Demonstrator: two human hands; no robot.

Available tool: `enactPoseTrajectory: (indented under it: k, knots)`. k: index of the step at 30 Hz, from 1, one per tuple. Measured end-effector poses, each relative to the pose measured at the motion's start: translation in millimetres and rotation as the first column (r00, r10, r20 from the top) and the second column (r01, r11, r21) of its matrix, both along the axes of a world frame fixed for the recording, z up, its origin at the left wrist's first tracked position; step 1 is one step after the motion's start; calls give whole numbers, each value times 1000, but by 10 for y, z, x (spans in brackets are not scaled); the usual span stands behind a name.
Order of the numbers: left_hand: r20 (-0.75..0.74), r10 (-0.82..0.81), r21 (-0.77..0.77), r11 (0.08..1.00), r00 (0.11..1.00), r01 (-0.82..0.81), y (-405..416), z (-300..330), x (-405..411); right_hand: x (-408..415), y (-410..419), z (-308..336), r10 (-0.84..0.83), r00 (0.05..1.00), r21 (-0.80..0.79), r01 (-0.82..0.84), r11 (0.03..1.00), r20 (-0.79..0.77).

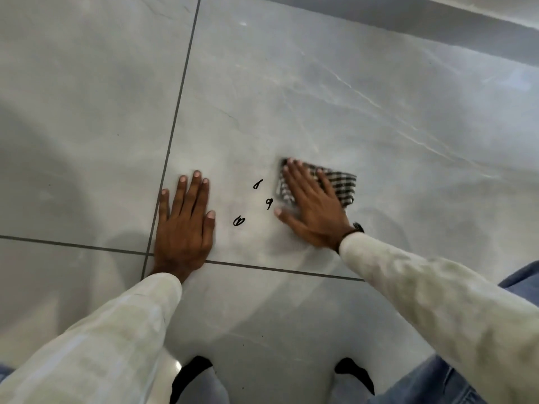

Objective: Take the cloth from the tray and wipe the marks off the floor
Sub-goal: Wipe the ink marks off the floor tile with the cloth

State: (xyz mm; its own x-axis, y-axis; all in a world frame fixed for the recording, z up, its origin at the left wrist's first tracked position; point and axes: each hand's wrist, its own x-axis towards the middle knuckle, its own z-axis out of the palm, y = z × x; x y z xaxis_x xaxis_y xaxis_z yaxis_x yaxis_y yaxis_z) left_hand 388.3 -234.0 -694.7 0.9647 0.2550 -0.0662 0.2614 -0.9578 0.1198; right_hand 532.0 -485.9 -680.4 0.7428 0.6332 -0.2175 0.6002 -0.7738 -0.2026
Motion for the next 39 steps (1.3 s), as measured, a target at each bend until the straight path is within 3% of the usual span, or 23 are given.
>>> enactPoseTrajectory:
  k: [2,3,6,8,10,12,16,18,21,24,28,31,33,36,37,39]
  knots:
    - [-3,2,0,1000,1000,-2,7,5,17,-40,-307,34,134,991,-9,-134,991,-20]
    - [-4,3,-6,1000,1000,-3,10,8,24,35,-394,34,125,992,-14,-126,992,-17]
    - [-3,1,-5,1000,1000,-1,1,5,17,269,-169,3,-123,992,-14,123,992,-10]
    - [-10,-3,-1,1000,1000,3,10,3,22,189,119,-11,-166,986,13,166,986,-25]
    - [-13,-4,0,1000,1000,4,4,10,8,-150,166,-11,53,998,31,-52,998,-40]
    - [-16,-6,5,1000,1000,6,12,13,18,-542,13,43,301,951,27,-300,954,-74]
    - [-5,-3,-6,1000,1000,3,23,5,18,-558,20,47,444,893,51,-441,896,-75]
    - [-1,-7,-3,1000,1000,7,22,4,17,-224,245,-2,399,917,43,-398,916,-19]
    - [1,-10,21,1000,1000,10,20,-2,9,158,434,-22,154,988,30,-154,988,-1]
    - [-2,-15,9,1000,1000,15,20,-3,9,-89,295,-40,38,999,25,-37,999,-15]
    - [-19,-7,-21,1000,1000,7,48,2,14,-762,216,30,340,935,61,-336,940,-99]
    - [-14,-14,-27,1000,1000,14,40,6,11,-650,309,9,531,842,53,-528,847,-92]
    - [-10,-18,-12,1000,1000,18,39,-1,13,-391,301,-15,465,884,66,-462,884,-51]
    - [-12,-14,-20,1000,1000,14,45,1,12,-425,197,-3,102,993,26,-101,995,-57]
    - [-13,-13,-19,1000,1000,13,35,7,7,-583,165,-4,74,995,34,-71,997,-70]
    - [-18,-10,-5,1000,1000,10,34,11,9,-900,118,14,241,965,69,-235,970,-98]
